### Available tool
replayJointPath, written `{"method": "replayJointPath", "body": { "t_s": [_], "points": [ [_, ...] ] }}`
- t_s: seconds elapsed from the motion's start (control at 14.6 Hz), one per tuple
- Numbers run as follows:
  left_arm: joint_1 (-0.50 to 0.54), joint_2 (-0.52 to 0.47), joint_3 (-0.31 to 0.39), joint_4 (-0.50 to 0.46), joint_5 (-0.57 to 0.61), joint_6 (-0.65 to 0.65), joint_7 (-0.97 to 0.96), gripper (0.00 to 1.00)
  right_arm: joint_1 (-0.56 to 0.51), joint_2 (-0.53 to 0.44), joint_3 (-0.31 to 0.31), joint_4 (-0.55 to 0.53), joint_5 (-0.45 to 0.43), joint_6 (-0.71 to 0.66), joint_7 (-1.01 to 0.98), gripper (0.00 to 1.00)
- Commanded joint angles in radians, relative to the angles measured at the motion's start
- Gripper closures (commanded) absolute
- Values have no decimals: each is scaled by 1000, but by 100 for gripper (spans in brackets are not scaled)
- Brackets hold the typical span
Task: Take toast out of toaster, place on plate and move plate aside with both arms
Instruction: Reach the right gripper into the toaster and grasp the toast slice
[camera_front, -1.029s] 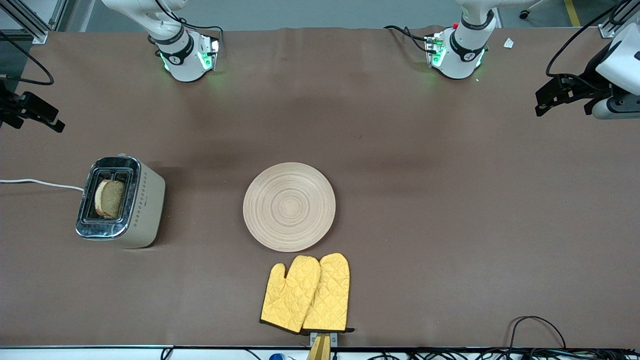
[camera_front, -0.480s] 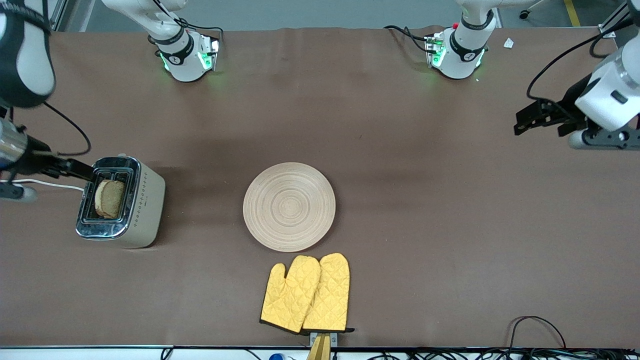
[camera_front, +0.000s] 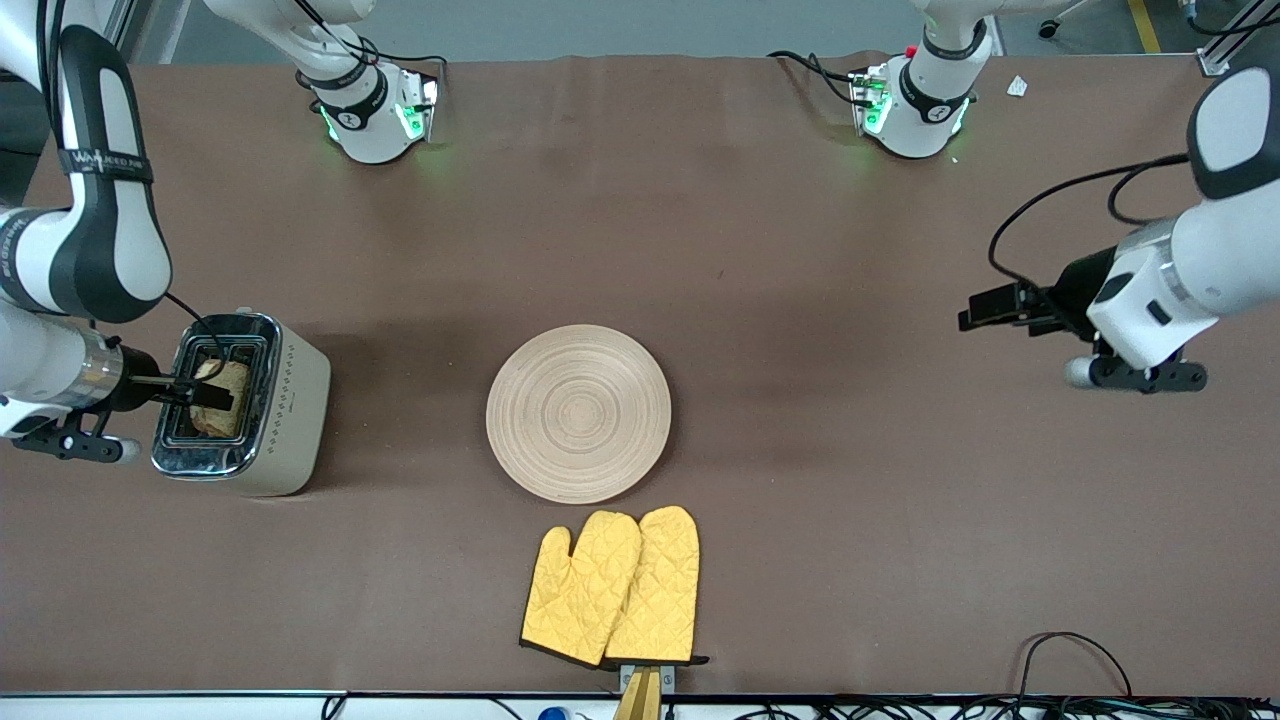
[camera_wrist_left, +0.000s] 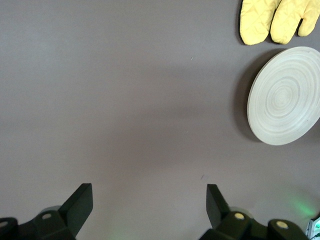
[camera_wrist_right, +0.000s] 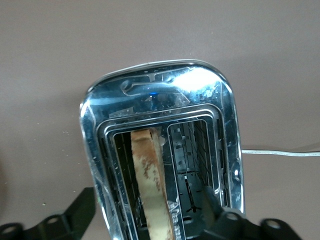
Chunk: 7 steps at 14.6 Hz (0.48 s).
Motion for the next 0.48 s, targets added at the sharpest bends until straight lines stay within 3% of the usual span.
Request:
{"method": "replayJointPath", "body": {
  "t_s": [0.0,0.14,0.27,0.41],
  "points": [
    [-9,52,-14,29,-28,43,19,0,-8,-1,9,11,1,-11,-5,43],
    [-6,87,-24,29,-77,77,55,0,-10,-1,10,13,7,-13,-3,68],
    [-6,116,-24,29,-95,100,66,0,-10,-1,10,13,9,-14,0,86],
    [-8,144,-27,29,-115,126,68,0,-10,-1,10,13,9,-16,0,96]
  ]
}}
